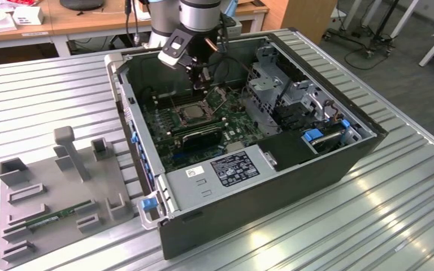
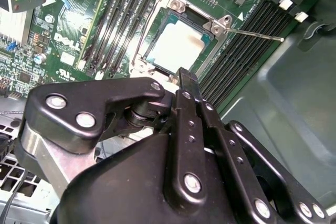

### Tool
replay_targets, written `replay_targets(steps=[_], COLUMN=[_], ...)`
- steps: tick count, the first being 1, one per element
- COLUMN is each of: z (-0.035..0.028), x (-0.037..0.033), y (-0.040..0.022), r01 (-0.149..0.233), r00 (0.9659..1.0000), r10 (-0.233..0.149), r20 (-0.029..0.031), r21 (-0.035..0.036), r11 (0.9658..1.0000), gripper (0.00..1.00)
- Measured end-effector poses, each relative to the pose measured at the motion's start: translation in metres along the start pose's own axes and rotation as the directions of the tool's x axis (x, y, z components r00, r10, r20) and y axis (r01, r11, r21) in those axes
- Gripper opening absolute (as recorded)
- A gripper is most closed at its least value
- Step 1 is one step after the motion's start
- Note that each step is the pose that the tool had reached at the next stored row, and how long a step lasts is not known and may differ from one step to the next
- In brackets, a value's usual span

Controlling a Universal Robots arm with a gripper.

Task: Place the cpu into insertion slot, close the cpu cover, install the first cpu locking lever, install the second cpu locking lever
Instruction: 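Close the cpu cover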

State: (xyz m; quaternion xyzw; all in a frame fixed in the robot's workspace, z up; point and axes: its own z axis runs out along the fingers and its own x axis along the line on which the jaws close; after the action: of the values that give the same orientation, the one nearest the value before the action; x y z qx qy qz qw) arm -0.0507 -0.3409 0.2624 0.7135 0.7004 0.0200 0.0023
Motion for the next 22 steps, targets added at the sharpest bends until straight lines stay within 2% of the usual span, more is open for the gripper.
replay_targets(steps=[22], z=[0.0003], x=[0.0002], y=[0.0077], r01=[0.000], r00=[1.0000], r10=[0.000], r20=[0.0000], r21=[0.0000], r11=[1.0000], gripper=[0.11])
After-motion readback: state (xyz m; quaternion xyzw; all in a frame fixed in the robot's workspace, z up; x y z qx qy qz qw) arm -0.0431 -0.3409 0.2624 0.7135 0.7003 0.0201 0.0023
